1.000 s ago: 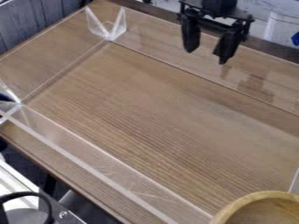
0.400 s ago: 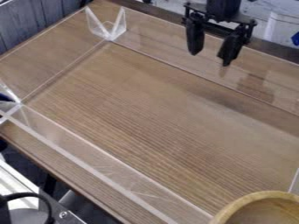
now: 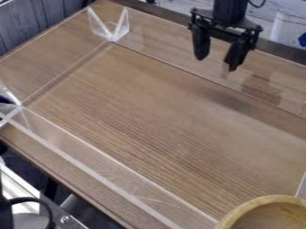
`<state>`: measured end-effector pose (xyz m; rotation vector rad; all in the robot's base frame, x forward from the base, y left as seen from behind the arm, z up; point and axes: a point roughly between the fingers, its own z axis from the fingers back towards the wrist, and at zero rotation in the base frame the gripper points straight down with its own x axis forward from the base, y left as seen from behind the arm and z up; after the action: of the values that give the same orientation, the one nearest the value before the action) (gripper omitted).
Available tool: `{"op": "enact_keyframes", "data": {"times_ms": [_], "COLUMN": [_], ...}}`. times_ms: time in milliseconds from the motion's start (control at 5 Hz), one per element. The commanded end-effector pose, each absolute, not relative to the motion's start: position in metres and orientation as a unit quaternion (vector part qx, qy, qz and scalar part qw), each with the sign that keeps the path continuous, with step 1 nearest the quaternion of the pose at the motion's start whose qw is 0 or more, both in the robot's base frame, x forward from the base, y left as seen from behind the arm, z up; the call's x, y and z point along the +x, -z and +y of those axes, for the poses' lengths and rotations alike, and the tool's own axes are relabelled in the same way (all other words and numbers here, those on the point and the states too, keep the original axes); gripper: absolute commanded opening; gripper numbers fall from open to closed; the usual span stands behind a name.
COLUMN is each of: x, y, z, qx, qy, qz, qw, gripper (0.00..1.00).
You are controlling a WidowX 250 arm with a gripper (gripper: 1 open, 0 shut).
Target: Remove the green block from inside the brown bowl and put it on the table
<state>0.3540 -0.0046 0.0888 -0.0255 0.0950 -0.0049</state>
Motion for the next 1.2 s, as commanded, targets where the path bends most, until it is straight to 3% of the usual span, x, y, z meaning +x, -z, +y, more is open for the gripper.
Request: {"op": "enact_keyframes", "data": {"times_ms": [0,200,600,1000], "x": [0.370,0.372,0.377,0.374], "y": [-0.109,-0.102,-0.107,-0.096], "z": [0.000,0.000,0.005,0.005], "qx": [-0.015,-0.015,-0.020,-0.022], "qy": [-0.005,-0.005,-0.018,-0.021], "qz": [0.005,0.012,-0.004,0.002], "qw": [1.000,1.000,1.000,1.000], "gripper": [1.00,1.00,1.00,1.00]}}
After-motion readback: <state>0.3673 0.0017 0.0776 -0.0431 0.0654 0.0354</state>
